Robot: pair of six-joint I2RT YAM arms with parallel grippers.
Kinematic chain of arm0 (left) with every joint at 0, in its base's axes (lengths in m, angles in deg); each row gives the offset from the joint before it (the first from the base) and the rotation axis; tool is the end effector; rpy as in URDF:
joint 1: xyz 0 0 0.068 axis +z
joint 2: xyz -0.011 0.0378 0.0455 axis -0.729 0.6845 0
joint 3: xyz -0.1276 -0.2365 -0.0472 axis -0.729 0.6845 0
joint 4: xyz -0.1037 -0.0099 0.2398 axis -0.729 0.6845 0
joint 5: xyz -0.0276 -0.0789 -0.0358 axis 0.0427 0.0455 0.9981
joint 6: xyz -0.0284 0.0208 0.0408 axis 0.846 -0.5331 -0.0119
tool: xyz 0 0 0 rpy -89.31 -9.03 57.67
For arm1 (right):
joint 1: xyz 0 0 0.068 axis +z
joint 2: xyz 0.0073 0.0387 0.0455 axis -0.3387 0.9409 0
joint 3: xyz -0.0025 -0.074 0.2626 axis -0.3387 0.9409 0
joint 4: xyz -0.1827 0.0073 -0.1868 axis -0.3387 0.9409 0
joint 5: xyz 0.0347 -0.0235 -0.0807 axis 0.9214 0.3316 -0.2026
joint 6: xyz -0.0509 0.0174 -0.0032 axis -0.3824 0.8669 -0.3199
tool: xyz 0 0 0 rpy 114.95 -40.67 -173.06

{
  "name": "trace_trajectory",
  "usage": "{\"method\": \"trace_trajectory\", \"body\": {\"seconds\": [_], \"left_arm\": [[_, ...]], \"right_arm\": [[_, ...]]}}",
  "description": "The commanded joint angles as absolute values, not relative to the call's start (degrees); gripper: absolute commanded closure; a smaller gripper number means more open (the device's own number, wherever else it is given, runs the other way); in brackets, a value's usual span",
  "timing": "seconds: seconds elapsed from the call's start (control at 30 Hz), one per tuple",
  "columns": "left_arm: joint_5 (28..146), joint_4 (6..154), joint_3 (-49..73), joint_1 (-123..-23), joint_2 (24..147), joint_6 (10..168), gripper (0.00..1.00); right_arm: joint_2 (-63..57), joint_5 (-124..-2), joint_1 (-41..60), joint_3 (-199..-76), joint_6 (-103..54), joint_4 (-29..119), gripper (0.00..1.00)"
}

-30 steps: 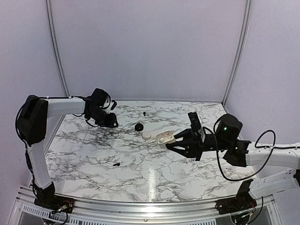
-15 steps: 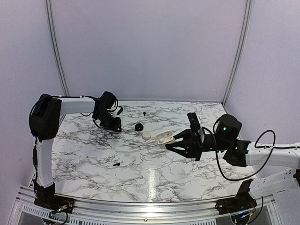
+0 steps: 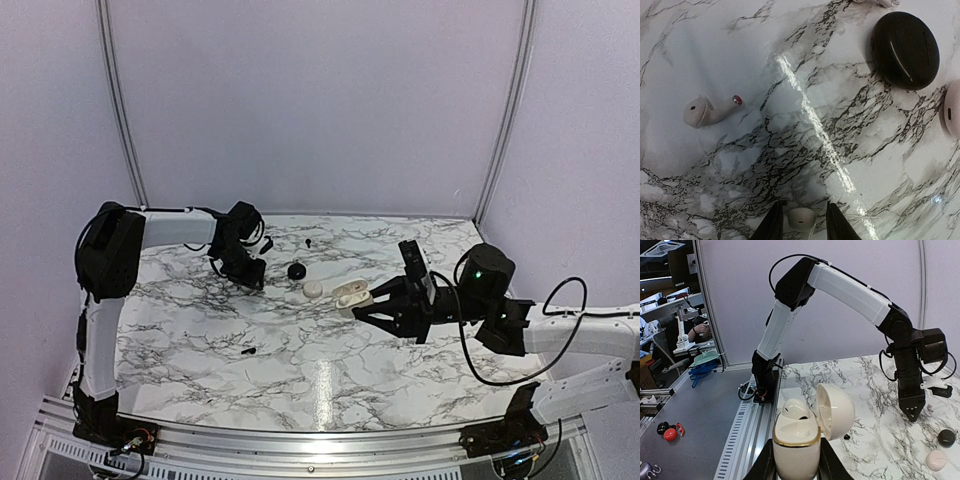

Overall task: Insert the wireless bluetooth earbuds into the charging case
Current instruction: Pick up the right earbud from the center of the board.

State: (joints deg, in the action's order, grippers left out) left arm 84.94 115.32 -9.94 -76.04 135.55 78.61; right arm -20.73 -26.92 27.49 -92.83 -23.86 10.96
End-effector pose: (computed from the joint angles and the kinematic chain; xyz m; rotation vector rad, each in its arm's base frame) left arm 0.3996 -0.2280 0.1543 0.6919 2.6346 -0.2978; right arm 0.1446 0.1931 0.2704 -1.1620 1.2753 1.3162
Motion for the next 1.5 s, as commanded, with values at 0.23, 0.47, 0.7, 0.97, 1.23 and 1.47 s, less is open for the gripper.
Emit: {"method": "trace_trajectory", "body": {"seconds": [0.23, 0.47, 0.7, 0.97, 1.23, 1.47], "left_arm": [[81.82, 119.66, -8.83, -76.70, 134.07, 77.81, 0.81], [81.70, 118.65, -1.00, -76.70, 128.53, 79.52, 0.90], [79.47, 116.98, 10.41, -76.76, 118.41, 83.32, 0.91], [77.87, 120.22, 19.74, -78.83, 111.31, 87.03, 0.89], [78.28, 122.24, 24.47, -80.85, 108.81, 92.61, 0.87], [76.49, 124.62, 23.53, -82.09, 110.56, 92.84, 0.75]], "right_arm": [[-20.49, -26.90, 27.14, -93.67, -23.40, 10.09, 1.00], [-20.58, -26.72, 27.13, -93.73, -23.03, 10.13, 1.00], [-20.40, -26.55, 27.18, -93.88, -22.78, 9.99, 1.00], [-20.39, -26.46, 27.40, -93.73, -22.58, 9.91, 1.00], [-20.23, -26.46, 27.85, -93.66, -22.41, 9.57, 1.00], [-20.23, -26.41, 28.01, -93.31, -22.23, 8.93, 1.00]]}}
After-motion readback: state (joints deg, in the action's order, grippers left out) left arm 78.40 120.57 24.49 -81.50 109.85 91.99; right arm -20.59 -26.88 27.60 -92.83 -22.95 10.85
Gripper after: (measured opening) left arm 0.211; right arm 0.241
